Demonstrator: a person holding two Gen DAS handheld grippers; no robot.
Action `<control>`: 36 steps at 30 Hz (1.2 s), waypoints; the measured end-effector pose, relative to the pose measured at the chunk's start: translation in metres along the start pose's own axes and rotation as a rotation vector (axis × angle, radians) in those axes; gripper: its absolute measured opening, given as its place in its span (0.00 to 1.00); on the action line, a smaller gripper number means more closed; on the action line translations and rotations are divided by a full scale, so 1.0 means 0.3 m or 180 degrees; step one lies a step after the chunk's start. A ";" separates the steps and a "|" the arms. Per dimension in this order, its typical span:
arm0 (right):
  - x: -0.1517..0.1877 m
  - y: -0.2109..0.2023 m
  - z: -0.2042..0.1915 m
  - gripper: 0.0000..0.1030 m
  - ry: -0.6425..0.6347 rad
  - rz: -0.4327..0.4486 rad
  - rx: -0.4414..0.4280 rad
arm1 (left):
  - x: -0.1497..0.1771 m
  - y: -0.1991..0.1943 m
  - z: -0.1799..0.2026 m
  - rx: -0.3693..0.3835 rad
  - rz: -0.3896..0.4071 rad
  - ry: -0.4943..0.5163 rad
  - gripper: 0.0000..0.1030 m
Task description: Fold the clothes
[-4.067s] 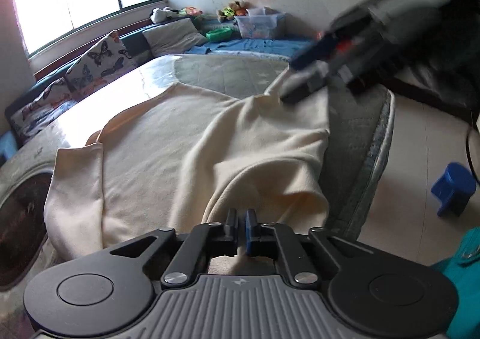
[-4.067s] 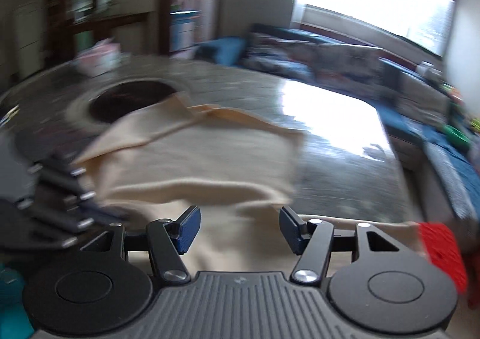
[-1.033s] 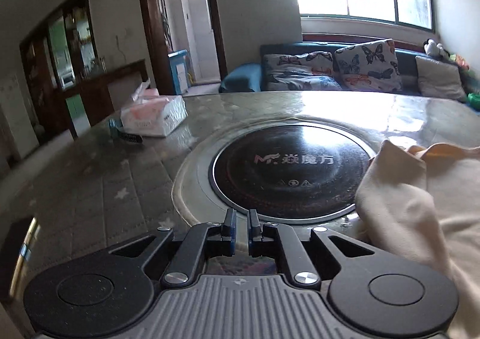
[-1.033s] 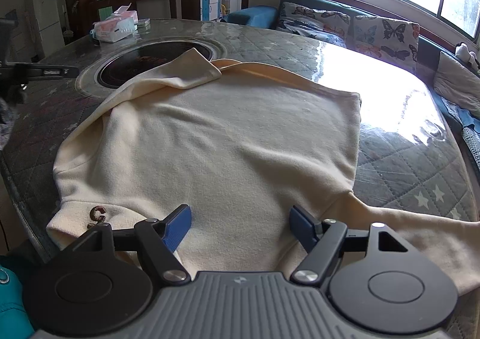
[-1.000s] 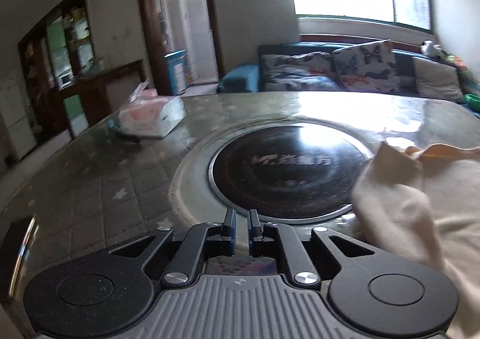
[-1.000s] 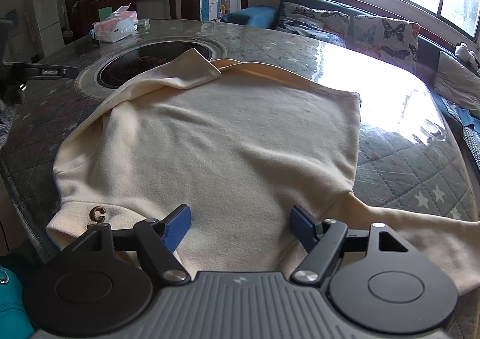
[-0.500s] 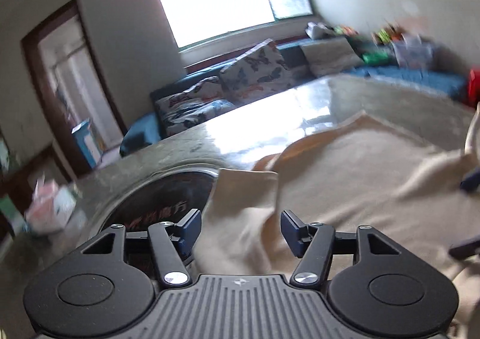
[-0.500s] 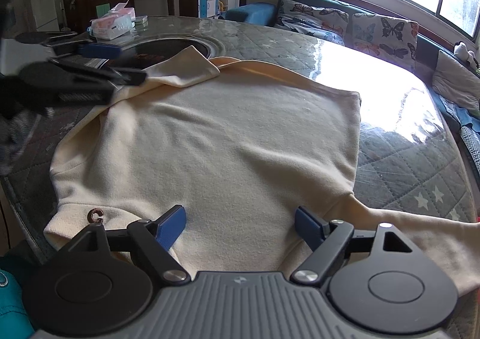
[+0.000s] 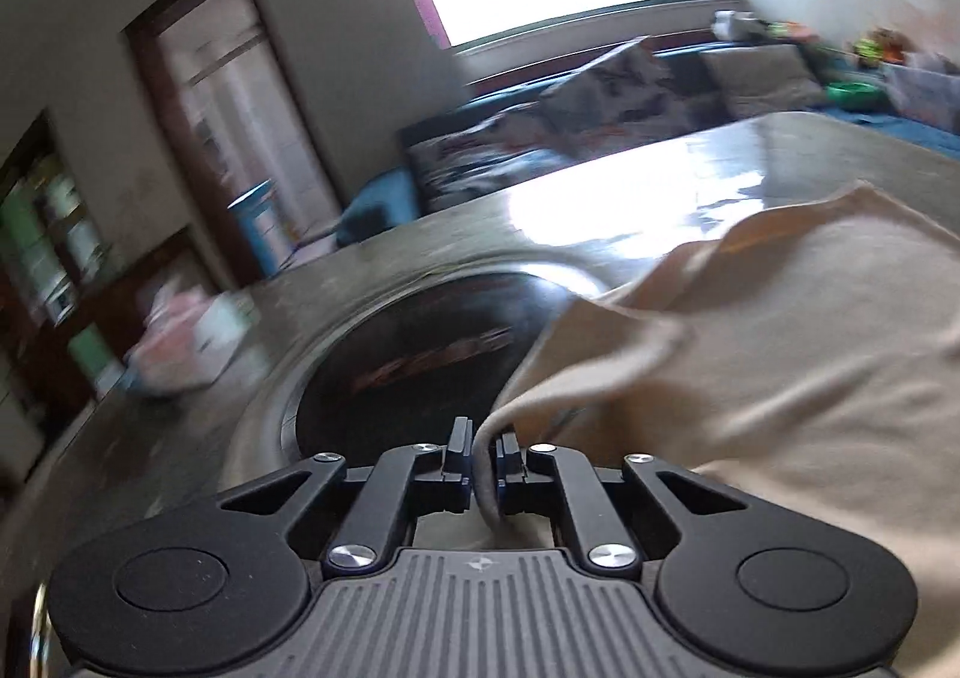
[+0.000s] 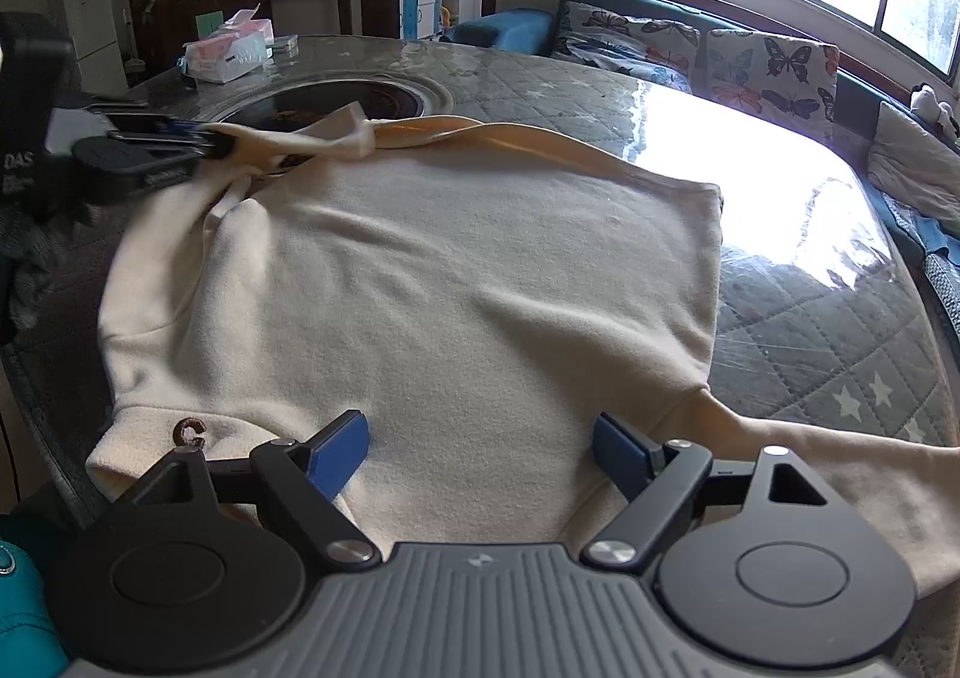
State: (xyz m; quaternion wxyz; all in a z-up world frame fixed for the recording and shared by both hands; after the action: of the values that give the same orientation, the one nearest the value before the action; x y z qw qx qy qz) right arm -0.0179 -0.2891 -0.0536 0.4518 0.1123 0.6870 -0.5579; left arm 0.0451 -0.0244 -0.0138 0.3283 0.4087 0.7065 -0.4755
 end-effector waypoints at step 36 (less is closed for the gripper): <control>0.001 0.002 -0.004 0.84 0.0000 -0.0001 0.0006 | 0.138 -0.031 -0.173 -0.0252 -0.0255 -0.0239 0.36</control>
State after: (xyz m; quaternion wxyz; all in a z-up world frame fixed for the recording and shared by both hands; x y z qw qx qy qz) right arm -0.0183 -0.2879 -0.0544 0.4516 0.1127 0.6865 -0.5586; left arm 0.0143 0.0333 -0.0282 0.3512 0.3487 0.7277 -0.4749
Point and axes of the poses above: each gripper's, at about its wrist camera, not at the fingertips, and y roughly the way its jaws point, z to its right, x to its underside, the point moved 7 cm from there along y, roughly the way its jaws point, and after that the axes turned 7 degrees about z, right-handed, at the moved point
